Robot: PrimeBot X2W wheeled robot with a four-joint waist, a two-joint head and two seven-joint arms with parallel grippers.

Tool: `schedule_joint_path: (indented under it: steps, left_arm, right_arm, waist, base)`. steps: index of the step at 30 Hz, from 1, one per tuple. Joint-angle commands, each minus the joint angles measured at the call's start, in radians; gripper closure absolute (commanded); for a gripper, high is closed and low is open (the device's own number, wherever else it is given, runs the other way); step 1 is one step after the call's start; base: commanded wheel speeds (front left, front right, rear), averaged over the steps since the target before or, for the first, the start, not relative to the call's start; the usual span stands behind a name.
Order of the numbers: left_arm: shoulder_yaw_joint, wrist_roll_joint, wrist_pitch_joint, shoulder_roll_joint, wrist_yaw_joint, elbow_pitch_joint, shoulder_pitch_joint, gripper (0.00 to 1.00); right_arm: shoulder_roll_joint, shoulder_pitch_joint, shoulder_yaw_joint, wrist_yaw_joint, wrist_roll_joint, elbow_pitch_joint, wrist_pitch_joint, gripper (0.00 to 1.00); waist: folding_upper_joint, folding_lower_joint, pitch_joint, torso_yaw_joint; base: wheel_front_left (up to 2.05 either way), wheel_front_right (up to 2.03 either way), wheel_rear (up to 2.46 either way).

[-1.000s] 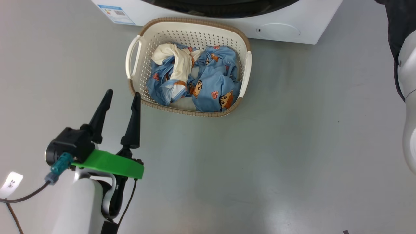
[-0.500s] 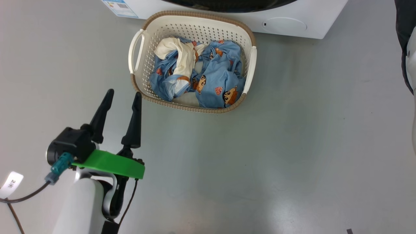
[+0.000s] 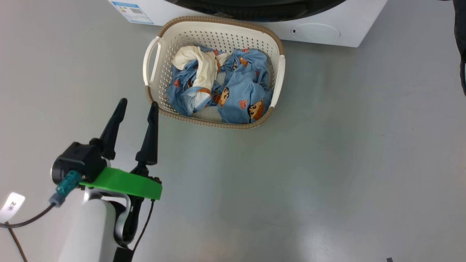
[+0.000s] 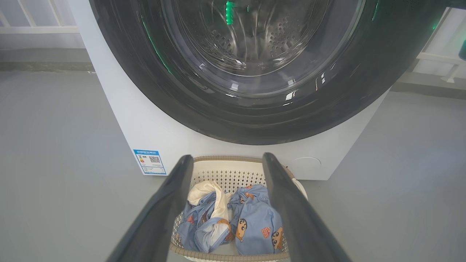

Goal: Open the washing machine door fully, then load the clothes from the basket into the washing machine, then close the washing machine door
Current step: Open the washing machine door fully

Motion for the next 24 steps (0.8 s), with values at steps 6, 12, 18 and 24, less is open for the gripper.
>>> schedule_joint_path:
  steps: [6, 12, 18, 24]
  left_arm:
    - [0.033, -0.003, -0.006, 0.031, 0.007, -0.031, 0.002, 0.0]
    - [0.038, 0.002, -0.006, 0.031, 0.008, -0.037, 0.004, 0.0]
    - [0.046, 0.01, -0.006, 0.031, 0.009, -0.047, 0.005, 0.0]
    - [0.056, 0.019, -0.006, 0.031, 0.008, -0.051, 0.008, 0.0]
  right_arm:
    - [0.037, -0.053, 0.003, 0.002, -0.026, -0.009, 0.081, 1.0]
    - [0.04, -0.057, -0.003, 0.002, -0.016, -0.031, 0.133, 1.0]
    - [0.052, -0.042, -0.002, 0.002, 0.006, -0.076, 0.232, 1.0]
    - [0.061, 0.003, -0.006, 0.002, 0.012, -0.13, 0.319, 1.0]
  waist:
    - [0.0, 0.0, 0.003, 0.002]
    - [0.0, 0.0, -0.001, -0.005]
    - [0.0, 0.0, -0.01, -0.021]
    - [0.0, 0.0, -0.025, -0.034]
  base:
    - [0.0, 0.0, 0.0]
    - [0.0, 0.0, 0.0]
    - [0.0, 0.0, 0.0]
    - [0.0, 0.0, 0.0]
